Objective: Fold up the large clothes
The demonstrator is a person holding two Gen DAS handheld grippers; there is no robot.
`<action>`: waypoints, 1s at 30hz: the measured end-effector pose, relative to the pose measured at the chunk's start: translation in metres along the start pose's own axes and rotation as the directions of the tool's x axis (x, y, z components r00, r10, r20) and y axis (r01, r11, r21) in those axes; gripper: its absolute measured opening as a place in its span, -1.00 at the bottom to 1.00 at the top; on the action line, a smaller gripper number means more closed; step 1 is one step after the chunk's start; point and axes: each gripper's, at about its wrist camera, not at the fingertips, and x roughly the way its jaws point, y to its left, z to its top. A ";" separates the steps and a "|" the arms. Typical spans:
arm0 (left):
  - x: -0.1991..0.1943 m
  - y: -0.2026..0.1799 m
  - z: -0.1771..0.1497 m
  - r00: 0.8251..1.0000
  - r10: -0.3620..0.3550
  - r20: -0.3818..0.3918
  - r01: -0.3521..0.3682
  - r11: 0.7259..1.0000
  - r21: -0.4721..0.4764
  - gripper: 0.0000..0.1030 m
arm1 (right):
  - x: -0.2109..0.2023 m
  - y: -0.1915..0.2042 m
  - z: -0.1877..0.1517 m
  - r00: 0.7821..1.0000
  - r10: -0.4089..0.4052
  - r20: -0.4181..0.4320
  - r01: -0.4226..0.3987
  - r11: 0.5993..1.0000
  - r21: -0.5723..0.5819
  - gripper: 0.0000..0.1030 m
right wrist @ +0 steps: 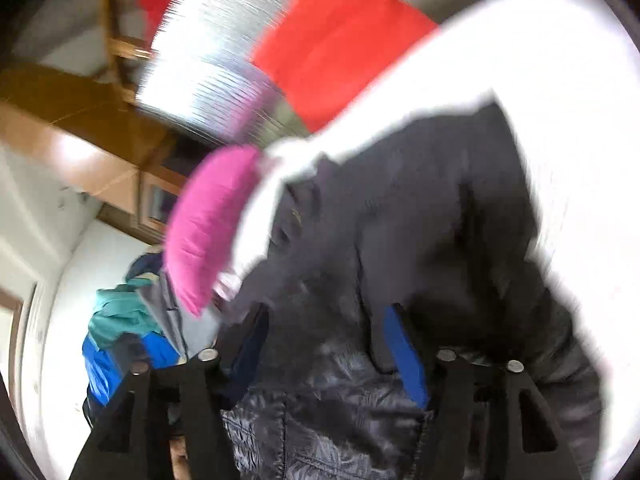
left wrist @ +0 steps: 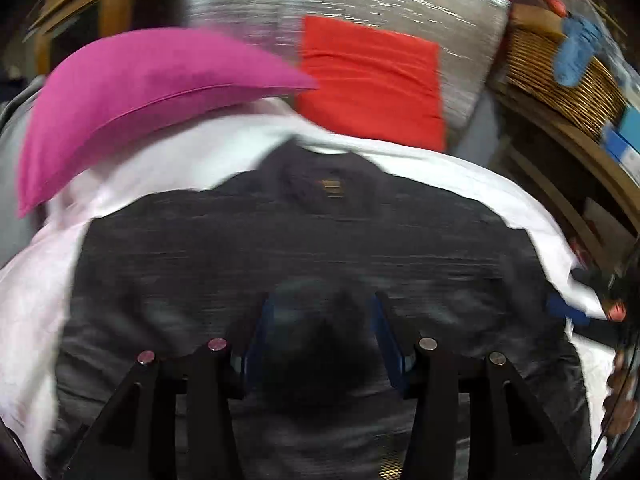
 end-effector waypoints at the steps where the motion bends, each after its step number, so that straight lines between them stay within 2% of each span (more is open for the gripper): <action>1: 0.002 -0.017 0.001 1.000 -0.017 0.001 0.017 0.999 0.028 0.00 | -0.011 0.000 0.006 0.999 -0.016 0.032 0.016 1.000 -0.015 0.33; 3: 0.009 -0.045 0.002 0.999 -0.052 -0.007 0.052 0.997 0.063 0.00 | -0.023 -0.016 0.024 0.992 -0.102 0.076 0.101 0.995 0.011 0.34; 5: 0.020 -0.074 0.002 0.995 -0.097 -0.028 0.099 0.991 0.091 0.00 | -0.023 -0.040 0.039 0.974 -0.216 0.074 0.214 0.976 0.038 0.34; 6: 0.022 -0.082 0.001 0.994 -0.104 -0.034 0.107 0.989 0.103 0.01 | -0.019 -0.051 0.045 0.968 -0.243 0.058 0.241 0.969 0.053 0.33; 8: 0.035 -0.098 0.001 0.996 -0.079 -0.044 0.084 0.989 0.125 0.00 | -0.010 -0.068 0.057 0.973 -0.229 0.029 0.225 0.970 0.091 0.28; 10: 0.051 -0.105 -0.003 0.995 -0.038 -0.090 0.050 0.989 0.140 0.00 | 0.004 -0.069 0.066 0.980 -0.197 -0.001 0.196 0.979 0.055 0.27; 11: 0.062 -0.103 -0.008 0.992 -0.017 -0.122 0.034 0.989 0.143 0.00 | 0.017 -0.070 0.067 0.976 -0.213 -0.032 0.214 0.976 0.029 0.27; 12: 0.062 -0.102 -0.012 0.994 -0.015 -0.113 0.032 0.988 0.148 0.00 | 0.028 -0.069 0.069 0.969 -0.241 -0.051 0.241 0.970 0.004 0.08; 13: 0.064 -0.101 -0.015 0.995 -0.011 -0.104 0.028 0.986 0.163 0.01 | 0.030 -0.070 0.069 0.964 -0.261 -0.051 0.261 0.965 -0.011 -0.54; 15: 0.064 -0.100 -0.017 0.995 -0.006 -0.103 0.025 0.983 0.183 0.01 | 0.033 -0.063 0.075 0.949 -0.312 -0.032 0.310 0.949 -0.059 -0.75; 18: 0.066 -0.101 -0.018 0.995 0.009 -0.103 0.011 0.980 0.197 0.01 | 0.027 -0.050 0.083 0.921 -0.385 0.059 0.390 0.908 -0.156 -0.79; 20: 0.070 -0.107 -0.020 0.996 0.026 -0.084 -0.007 0.977 0.214 0.01 | 0.034 -0.061 0.087 0.908 -0.417 0.028 0.417 0.900 -0.125 -0.78; 21: 0.070 -0.109 -0.021 0.996 0.028 -0.081 -0.010 0.976 0.216 0.01 | 0.036 -0.065 0.086 0.910 -0.415 0.006 0.413 0.904 -0.111 -0.67; 23: 0.068 -0.110 -0.022 0.996 0.022 -0.085 -0.004 0.978 0.208 0.01 | 0.022 -0.069 0.080 0.927 -0.372 0.040 0.374 0.925 -0.067 -0.51; 24: 0.068 -0.109 -0.022 0.996 0.018 -0.084 0.000 0.979 0.205 0.01 | 0.011 -0.070 0.075 0.943 -0.330 0.053 0.332 0.943 -0.032 -0.18; 25: 0.068 -0.109 -0.023 0.997 0.013 -0.081 0.003 0.979 0.201 0.01 | 0.001 -0.070 0.070 0.954 -0.294 0.061 0.294 0.956 -0.003 0.47; 26: 0.068 -0.108 -0.023 0.997 0.010 -0.081 0.006 0.980 0.199 0.01 | -0.012 -0.069 0.060 0.962 -0.265 0.073 0.264 0.964 0.015 0.57; 27: 0.071 -0.107 -0.021 0.997 0.009 -0.081 0.007 0.980 0.197 0.01 | -0.019 -0.065 0.052 0.965 -0.253 0.072 0.254 0.967 -0.003 0.56; 30: 0.070 -0.107 -0.022 0.997 0.011 -0.075 0.004 0.980 0.197 0.01 | -0.020 -0.054 0.027 0.969 -0.245 -0.036 0.240 0.966 -0.097 0.56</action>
